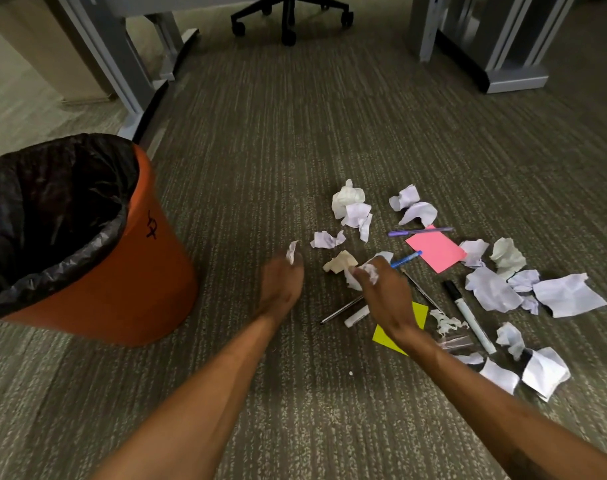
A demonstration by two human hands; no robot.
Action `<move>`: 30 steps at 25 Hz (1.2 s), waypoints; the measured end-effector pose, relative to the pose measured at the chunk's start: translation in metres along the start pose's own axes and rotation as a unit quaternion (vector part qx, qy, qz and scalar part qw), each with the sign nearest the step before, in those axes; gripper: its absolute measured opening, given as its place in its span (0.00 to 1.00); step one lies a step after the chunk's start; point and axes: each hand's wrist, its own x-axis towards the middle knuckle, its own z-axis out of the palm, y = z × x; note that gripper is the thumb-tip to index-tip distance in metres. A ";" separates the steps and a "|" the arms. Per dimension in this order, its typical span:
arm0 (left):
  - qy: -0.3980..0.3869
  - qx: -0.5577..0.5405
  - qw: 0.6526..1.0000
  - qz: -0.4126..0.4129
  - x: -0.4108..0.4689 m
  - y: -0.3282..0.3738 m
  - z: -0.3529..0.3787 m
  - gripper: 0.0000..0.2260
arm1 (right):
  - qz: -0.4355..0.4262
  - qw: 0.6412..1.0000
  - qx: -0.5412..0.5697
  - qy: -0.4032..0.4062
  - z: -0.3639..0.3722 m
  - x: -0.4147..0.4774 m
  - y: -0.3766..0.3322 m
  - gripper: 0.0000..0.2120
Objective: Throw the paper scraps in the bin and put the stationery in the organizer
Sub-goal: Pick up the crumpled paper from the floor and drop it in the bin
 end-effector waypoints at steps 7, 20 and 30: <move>-0.049 0.076 0.993 0.080 0.004 0.016 0.025 0.16 | -0.060 0.987 -0.134 -0.072 -0.009 0.019 0.014 0.12; -0.079 0.083 0.990 0.077 -0.013 0.020 0.048 0.15 | -0.029 0.997 -0.069 -0.030 0.010 0.012 0.013 0.06; -0.069 -0.215 0.971 -0.075 -0.036 0.029 -0.004 0.09 | 0.264 0.839 0.474 0.041 -0.019 0.017 -0.021 0.11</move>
